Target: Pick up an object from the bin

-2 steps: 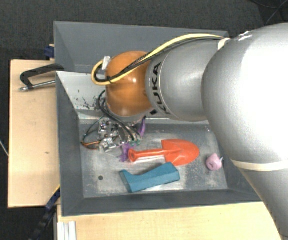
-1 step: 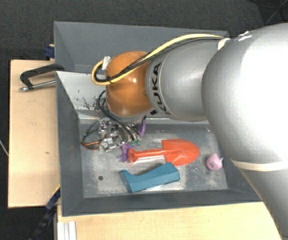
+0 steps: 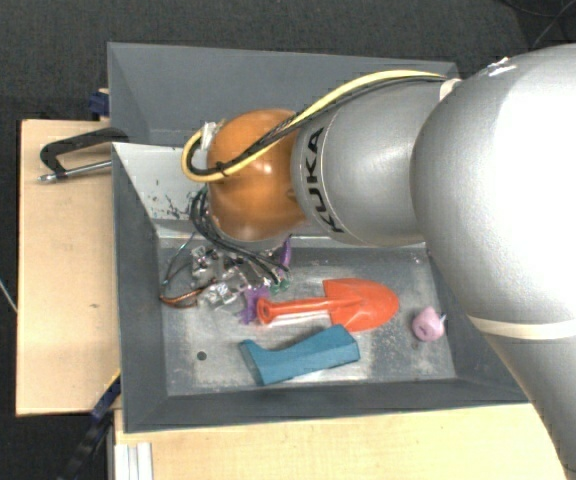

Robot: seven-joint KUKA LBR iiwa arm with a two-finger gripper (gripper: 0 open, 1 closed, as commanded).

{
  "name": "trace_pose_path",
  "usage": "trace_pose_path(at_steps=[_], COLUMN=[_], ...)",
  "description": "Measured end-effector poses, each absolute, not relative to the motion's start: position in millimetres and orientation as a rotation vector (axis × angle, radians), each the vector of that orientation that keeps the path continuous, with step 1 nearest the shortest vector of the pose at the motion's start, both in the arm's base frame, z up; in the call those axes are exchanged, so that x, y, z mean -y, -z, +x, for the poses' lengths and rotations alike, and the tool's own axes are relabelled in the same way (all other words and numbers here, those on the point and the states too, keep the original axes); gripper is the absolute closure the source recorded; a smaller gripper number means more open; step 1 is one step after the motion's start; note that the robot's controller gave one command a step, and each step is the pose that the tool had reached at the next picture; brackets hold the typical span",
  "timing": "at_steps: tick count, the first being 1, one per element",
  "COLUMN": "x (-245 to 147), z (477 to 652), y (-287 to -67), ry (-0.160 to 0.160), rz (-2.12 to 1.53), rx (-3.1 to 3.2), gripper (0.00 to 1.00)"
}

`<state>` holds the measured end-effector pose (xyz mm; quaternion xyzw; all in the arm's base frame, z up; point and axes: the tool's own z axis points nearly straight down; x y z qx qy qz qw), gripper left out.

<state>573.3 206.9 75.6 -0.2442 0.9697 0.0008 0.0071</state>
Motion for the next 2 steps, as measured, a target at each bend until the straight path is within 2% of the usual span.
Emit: trace_pose_path(at_steps=[2], x=[-206.8], z=[573.2], y=[-75.6], ry=[-0.004], rz=[-0.763], rx=[-3.033], gripper=[1.00])
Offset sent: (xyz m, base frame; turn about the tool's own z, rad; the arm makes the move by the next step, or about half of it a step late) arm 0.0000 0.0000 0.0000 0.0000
